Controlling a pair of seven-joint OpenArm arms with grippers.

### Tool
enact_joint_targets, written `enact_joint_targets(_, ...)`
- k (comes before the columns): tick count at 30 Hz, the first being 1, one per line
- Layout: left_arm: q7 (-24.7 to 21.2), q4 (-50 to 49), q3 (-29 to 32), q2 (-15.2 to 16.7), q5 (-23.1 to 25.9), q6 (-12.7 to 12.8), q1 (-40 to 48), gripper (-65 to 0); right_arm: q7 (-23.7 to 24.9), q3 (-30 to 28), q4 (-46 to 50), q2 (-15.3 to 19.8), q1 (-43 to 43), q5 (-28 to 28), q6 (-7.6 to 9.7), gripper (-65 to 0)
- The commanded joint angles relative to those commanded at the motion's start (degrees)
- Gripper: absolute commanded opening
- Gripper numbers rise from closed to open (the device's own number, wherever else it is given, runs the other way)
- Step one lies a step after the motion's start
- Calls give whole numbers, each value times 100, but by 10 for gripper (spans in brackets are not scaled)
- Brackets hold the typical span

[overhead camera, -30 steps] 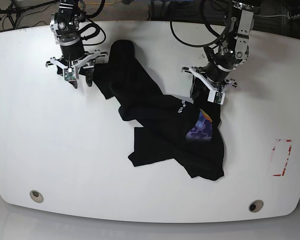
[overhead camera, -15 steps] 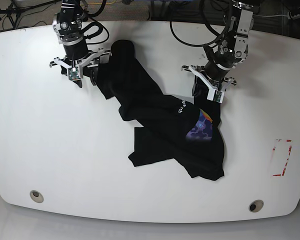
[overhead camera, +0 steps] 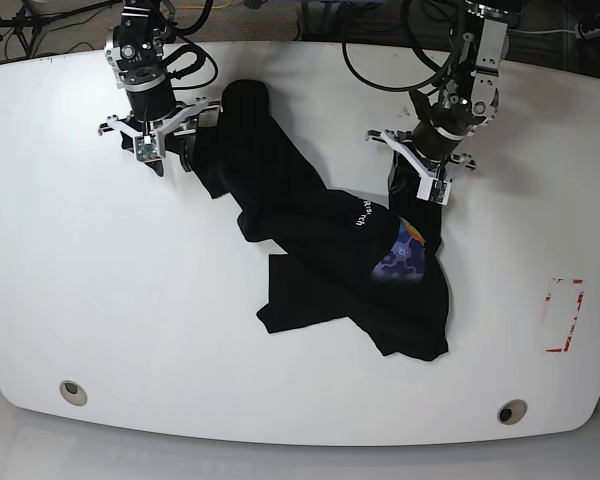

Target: Fold the T-shirt properly

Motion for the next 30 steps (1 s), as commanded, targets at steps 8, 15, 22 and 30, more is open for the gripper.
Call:
enact_joint_targets(8,-90,218,-198,-238,16,9,251,-642,13,62,-3,-24,26,22,100,-399)
enact_joint_targets(15,-103,654,-529,-438,23,20,577,-638,-275,177,76,-28,83,406,569,-404)
enact_joint_targets(22,172,1331,-932,-407,66,-99,861,-638,-335,162,119,2,41,753,511,-405)
enact_joint_targets(30,390,1595,-1392,-274,85,-160,945,-639,-140,132,134,0,6,742,179,-401)
